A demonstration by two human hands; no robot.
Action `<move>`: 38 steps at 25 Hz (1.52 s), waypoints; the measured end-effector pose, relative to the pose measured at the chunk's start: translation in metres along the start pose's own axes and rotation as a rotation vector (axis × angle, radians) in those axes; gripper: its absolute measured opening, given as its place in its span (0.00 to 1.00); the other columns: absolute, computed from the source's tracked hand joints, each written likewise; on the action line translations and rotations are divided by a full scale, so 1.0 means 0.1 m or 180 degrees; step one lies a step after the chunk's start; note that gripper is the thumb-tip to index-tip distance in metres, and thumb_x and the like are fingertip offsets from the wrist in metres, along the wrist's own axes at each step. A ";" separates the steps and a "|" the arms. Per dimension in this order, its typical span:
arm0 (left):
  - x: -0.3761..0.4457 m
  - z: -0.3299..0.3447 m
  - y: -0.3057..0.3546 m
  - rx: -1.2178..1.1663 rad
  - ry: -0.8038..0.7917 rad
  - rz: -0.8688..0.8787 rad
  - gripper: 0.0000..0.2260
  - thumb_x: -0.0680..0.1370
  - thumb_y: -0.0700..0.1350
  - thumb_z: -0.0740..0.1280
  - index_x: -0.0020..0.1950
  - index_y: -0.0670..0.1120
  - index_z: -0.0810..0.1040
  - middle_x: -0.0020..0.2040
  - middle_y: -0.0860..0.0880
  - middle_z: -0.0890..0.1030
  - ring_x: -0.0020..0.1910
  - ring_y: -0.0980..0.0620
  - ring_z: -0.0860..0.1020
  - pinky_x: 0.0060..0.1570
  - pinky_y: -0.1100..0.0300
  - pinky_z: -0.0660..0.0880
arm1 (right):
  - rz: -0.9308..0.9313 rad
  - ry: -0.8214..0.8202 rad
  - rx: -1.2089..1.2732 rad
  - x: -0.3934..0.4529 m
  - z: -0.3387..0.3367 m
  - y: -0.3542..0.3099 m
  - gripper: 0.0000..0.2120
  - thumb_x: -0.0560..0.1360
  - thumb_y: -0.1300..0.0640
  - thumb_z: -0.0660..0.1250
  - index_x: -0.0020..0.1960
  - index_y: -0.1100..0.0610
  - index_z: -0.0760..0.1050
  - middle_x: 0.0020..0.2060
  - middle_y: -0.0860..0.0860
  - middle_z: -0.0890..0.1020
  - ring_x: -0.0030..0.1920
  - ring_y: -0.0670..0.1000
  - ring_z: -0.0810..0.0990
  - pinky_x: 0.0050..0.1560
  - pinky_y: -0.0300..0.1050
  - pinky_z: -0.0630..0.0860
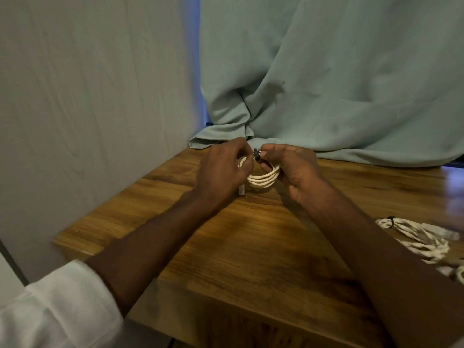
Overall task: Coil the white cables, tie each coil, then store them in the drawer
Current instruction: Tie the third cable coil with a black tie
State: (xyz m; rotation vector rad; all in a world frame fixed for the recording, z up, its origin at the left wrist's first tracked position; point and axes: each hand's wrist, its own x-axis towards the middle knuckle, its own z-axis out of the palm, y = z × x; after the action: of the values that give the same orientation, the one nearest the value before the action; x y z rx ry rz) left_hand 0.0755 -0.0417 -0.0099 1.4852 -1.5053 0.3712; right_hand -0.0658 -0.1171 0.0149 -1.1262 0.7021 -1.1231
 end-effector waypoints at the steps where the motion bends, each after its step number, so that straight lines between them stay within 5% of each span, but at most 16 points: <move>1: 0.00 -0.01 0.00 0.0257 0.0029 0.0152 0.02 0.79 0.46 0.71 0.51 0.50 0.81 0.44 0.54 0.83 0.43 0.55 0.81 0.44 0.49 0.81 | -0.0020 0.0007 -0.0005 0.00 0.00 0.01 0.07 0.73 0.71 0.74 0.50 0.64 0.85 0.43 0.58 0.89 0.44 0.55 0.89 0.43 0.40 0.83; 10: 0.08 -0.04 -0.06 0.0299 0.0138 0.0032 0.01 0.77 0.46 0.71 0.46 0.51 0.80 0.41 0.55 0.82 0.40 0.56 0.80 0.42 0.49 0.80 | 0.0057 0.0087 0.0272 0.00 0.05 0.01 0.08 0.76 0.72 0.70 0.51 0.64 0.84 0.48 0.60 0.88 0.51 0.57 0.88 0.50 0.43 0.85; 18: 0.07 -0.06 -0.04 0.0605 0.0013 0.0433 0.07 0.79 0.49 0.70 0.55 0.49 0.82 0.49 0.52 0.83 0.46 0.52 0.81 0.44 0.48 0.80 | -0.0062 0.0100 0.0227 0.02 0.05 0.05 0.08 0.75 0.72 0.71 0.49 0.63 0.84 0.47 0.60 0.88 0.51 0.57 0.88 0.52 0.45 0.84; 30: 0.03 -0.03 0.05 0.1372 0.0009 0.0290 0.05 0.82 0.48 0.65 0.55 0.49 0.77 0.48 0.49 0.81 0.42 0.48 0.80 0.40 0.48 0.76 | -0.0390 -0.0125 -0.0150 -0.06 0.10 0.05 0.08 0.73 0.71 0.74 0.51 0.63 0.85 0.46 0.59 0.88 0.49 0.55 0.88 0.51 0.46 0.85; 38: 0.06 -0.06 0.04 0.1102 -0.0141 0.0400 0.05 0.83 0.46 0.66 0.55 0.48 0.80 0.46 0.49 0.83 0.42 0.49 0.80 0.40 0.50 0.76 | -0.0481 -0.0008 -0.0415 -0.08 0.04 -0.01 0.10 0.75 0.72 0.72 0.55 0.65 0.83 0.48 0.61 0.87 0.50 0.57 0.88 0.46 0.42 0.86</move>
State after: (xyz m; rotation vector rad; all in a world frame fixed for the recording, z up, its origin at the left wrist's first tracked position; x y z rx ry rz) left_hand 0.0757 -0.0399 -0.0009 1.6768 -1.6336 0.7070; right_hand -0.0649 -0.1081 0.0166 -1.3086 0.7056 -1.2166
